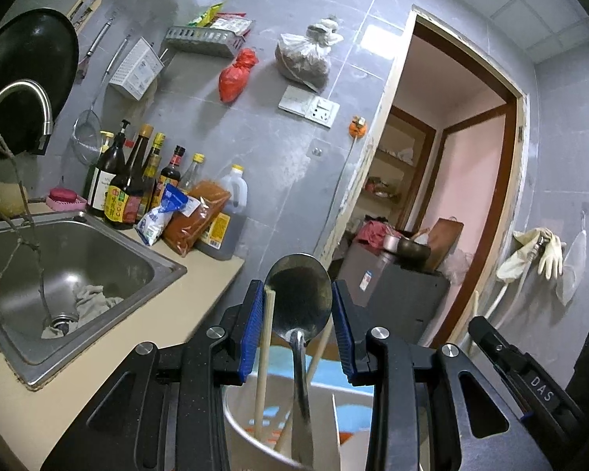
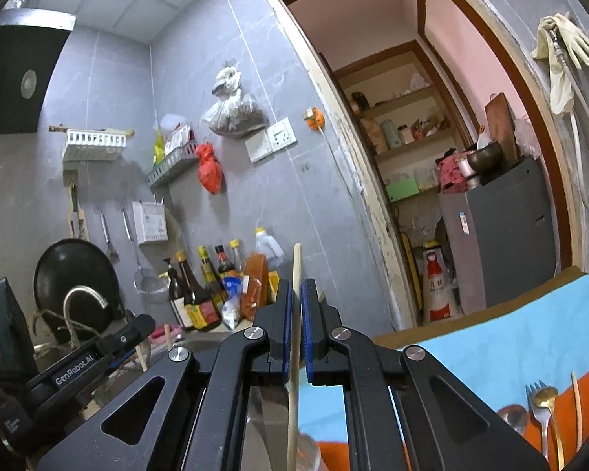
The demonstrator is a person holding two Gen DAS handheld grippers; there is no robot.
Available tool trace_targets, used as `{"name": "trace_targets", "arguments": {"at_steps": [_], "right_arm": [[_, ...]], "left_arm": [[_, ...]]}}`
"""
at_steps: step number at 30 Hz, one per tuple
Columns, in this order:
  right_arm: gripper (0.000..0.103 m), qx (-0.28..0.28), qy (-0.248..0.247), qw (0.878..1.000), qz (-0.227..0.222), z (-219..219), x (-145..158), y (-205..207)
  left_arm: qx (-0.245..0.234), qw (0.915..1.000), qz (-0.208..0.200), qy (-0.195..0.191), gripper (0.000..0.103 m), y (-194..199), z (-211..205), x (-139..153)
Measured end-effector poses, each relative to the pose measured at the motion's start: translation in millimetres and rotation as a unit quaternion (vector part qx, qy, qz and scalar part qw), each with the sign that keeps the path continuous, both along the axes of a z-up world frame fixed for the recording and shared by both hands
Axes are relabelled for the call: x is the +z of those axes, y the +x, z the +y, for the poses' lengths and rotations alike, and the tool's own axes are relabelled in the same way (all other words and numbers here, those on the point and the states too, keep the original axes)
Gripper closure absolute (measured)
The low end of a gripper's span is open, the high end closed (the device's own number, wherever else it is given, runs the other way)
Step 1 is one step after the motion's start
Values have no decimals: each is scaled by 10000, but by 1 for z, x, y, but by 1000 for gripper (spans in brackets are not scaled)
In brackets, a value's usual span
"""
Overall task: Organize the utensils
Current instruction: 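Lower spoon and chopstick into the caddy and open both tools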
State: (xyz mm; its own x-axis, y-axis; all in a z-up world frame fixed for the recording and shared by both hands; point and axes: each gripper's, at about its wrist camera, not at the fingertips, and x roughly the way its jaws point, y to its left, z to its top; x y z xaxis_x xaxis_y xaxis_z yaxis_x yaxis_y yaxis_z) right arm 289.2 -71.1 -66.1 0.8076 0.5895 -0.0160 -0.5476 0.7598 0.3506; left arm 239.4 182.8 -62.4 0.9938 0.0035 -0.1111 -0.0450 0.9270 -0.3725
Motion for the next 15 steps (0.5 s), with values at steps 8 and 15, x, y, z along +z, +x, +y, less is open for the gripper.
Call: {"name": "trace_targets", "arguments": {"at_steps": [8,15], "right_arm": [[96,162,-171,9994,234,-1,4,-10],[79,222,-344,9985,366,-10,15,-21]], "left_arm": [[-418,9981,433,119,72,-9,-7,6],[-618,9956,686,131,55,-18,-19,19]]}}
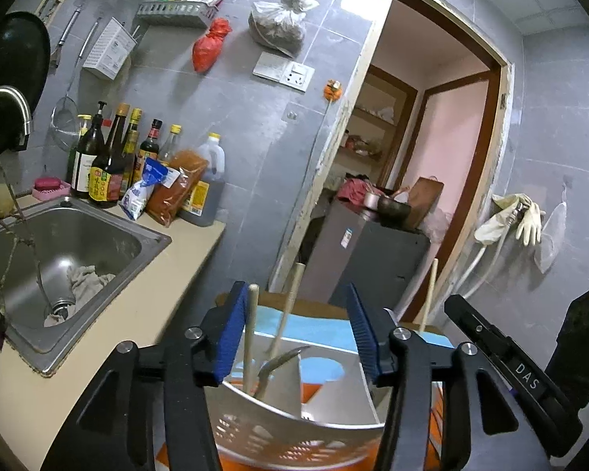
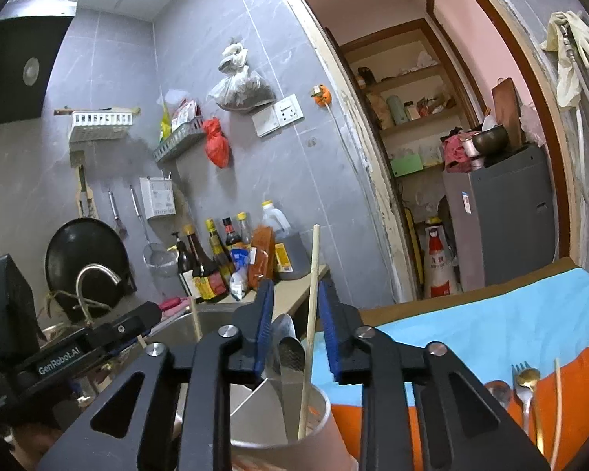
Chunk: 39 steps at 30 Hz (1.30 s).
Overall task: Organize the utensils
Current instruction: 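Lower spoon and chopstick into the caddy and open both tools, then withdraw both tools from the caddy back over the remaining utensils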
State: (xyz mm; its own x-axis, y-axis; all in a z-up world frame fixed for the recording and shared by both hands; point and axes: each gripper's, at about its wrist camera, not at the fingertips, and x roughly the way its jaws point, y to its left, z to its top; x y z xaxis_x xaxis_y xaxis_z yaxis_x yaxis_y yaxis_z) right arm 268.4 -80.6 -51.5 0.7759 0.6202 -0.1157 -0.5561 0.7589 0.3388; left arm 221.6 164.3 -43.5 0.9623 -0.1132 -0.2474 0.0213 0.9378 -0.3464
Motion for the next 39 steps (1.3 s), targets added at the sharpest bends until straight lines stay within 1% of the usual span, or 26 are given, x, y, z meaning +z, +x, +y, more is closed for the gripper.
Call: {"name": "trace_targets", "arguments": {"at_steps": [1,2,4,5,6,8,9,10,11,12,14,15,17,21,26,29,35,39], "right_arm": [[78,-11,-40,10000,7,-3,3,-2],[75,-21,-62,10000,6,-5,5,-4],[67,-65,-99,9999,-17,-14,11,-9],[58,-87,-109,9999,-22,-18,13,-10],[51,-106,-108,9999,-26,-23,16,-11],[46,-133,-156,9998,-10,-33,21,-13],[39,-165,-205,9997,8,-38,24,-14],[34,-182,-220,9996,19,-43,26,-15],[26,-205,-222,9995,22,-50,29,-17],[21,-233,-230,9995,17,-57,32,-18],[16,-315,-319,9990,18,-69,35,-21],[9,-341,-358,9988,29,-74,36,-21],[0,-380,-406,9984,53,-87,37,-22],[0,-526,-535,9972,67,-113,38,-25],[0,-701,-661,9953,31,-145,39,-26],[0,-820,-721,9940,58,-165,36,-25],[0,-1051,-857,9903,293,-204,19,-16],[0,-1170,-975,9873,448,-225,3,-10]], "left_arm": [[-14,10000,19,20,52,-2,-2,3],[-22,10000,19,46,47,-4,-5,6],[-11,10000,9,94,40,-8,-11,13],[-6,9999,16,116,33,-9,-14,16],[10,9999,25,152,29,-10,-17,19],[28,9996,44,266,26,-13,-26,25],[32,9994,53,351,21,-15,-32,28],[28,9991,61,412,17,-15,-36,31],[47,9987,61,508,10,-17,-43,34],[56,9982,65,593,5,-19,-50,37],[27,9973,86,727,4,-20,-64,40],[7,9969,102,776,4,-20,-68,40],[-19,9957,124,923,4,-21,-84,40],[-48,9943,63,1064,4,-25,-110,36],[-115,9942,107,1068,4,-23,-139,29],[-249,9939,190,1058,4,-20,-157,23],[-619,9914,370,1094,4,-11,-195,4],[-756,9896,545,1095,4,-2,-214,-13]]}}
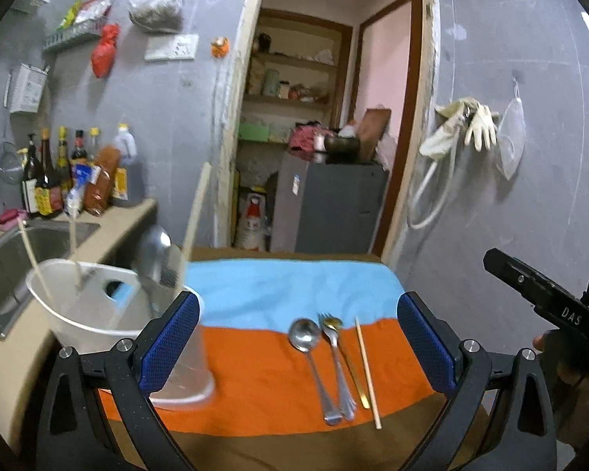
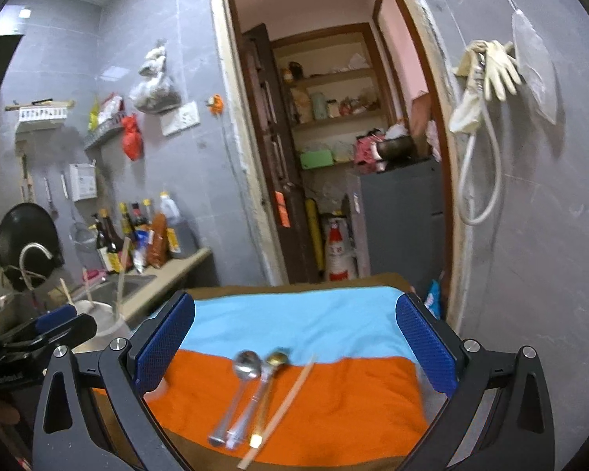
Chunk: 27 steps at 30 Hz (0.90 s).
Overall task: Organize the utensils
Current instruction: 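Withdraw both tools from the caddy back over the remaining utensils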
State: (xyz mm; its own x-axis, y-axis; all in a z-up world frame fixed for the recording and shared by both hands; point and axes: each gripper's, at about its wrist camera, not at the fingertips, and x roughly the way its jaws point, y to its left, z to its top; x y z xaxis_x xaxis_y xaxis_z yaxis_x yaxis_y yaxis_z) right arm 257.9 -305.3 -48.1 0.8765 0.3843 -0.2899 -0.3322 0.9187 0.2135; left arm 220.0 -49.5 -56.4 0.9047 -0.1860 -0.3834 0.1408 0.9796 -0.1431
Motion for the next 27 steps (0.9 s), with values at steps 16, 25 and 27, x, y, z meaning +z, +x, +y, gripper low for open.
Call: {"name": "trace_targets", "arguments": {"at_steps": [16,25,27], "right_arm": [[0,31,-360,9925,1171,-21,-68,50],[19,362,-464,9828,1749,-2,-93,84],[24,410,-468,9817,1799,1,-97,87]], "left_arm": [[103,9925,1212,84,5,73,-27,-74],[83,9873,1559,282,11,112,-32,-91],[86,9860,1630,333,18,119,-32,-96]]}}
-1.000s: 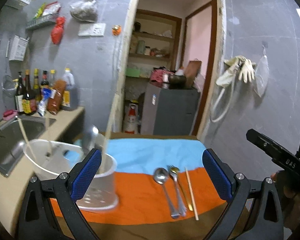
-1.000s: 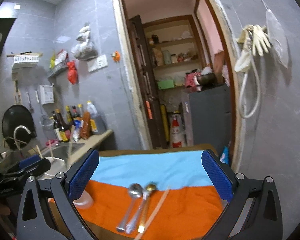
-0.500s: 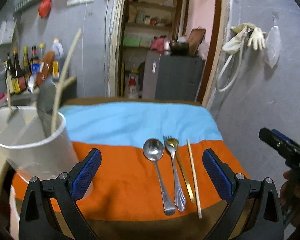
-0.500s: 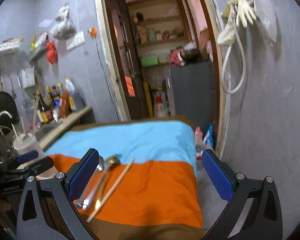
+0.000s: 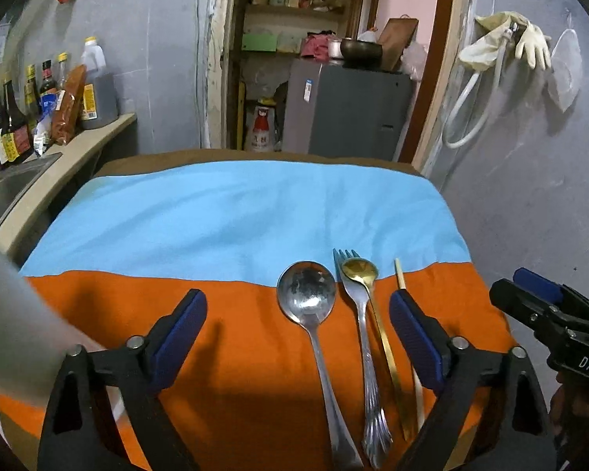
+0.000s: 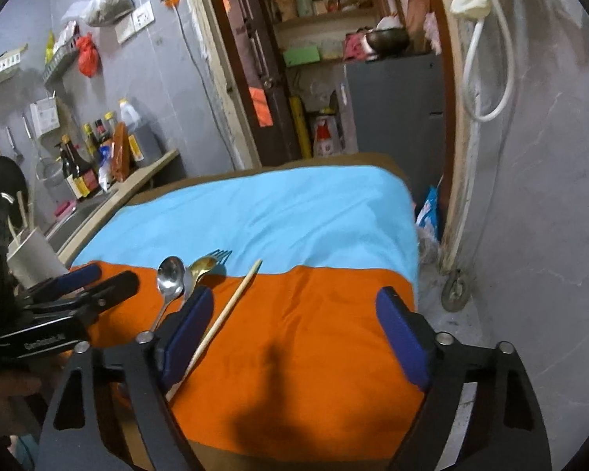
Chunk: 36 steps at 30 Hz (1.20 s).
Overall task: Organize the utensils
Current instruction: 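Withdraw both tools from the caddy back over the remaining utensils, then grasp the large silver spoon with the left tool while the right tool grasps the last chopstick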
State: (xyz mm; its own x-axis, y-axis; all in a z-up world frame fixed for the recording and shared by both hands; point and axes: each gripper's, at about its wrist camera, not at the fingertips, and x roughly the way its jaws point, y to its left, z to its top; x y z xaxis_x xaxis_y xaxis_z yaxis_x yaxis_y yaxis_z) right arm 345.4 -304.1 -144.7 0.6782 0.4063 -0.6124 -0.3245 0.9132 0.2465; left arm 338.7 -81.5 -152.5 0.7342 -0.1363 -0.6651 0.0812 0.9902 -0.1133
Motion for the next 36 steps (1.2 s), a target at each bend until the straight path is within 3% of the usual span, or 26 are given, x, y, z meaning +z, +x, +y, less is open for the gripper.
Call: {"name": "trace_targets", "arguments": {"at_steps": [5,11,22,25,27,28,36], "right_arm": [[39,176,-33,9997,186,10,-10,8],[54,359,-68,9979,526,20,-20,22],[57,432,-124,9963,730,27,-24,31],[57,429,-150,9961,752,28,-25,31],[57,434,-179,9958,782,29,-26,32],[57,437,-200,9957,796,29,-27,32],[59,616,-248,9941,858,38,-26,33]], "left_arm": [[28,9988,439,196,38,19,-1,-18],[-87,9964,788,296,41,33,-2,-35],[-239,9934,913,645,41,50,-14,-43],[-268,9934,882,689,48,53,-15,-43],[-321,9936,850,665,62,52,-16,-42],[-342,9938,827,658,65,51,-16,-42],[-294,9960,826,177,65,35,-2,-35]]}}
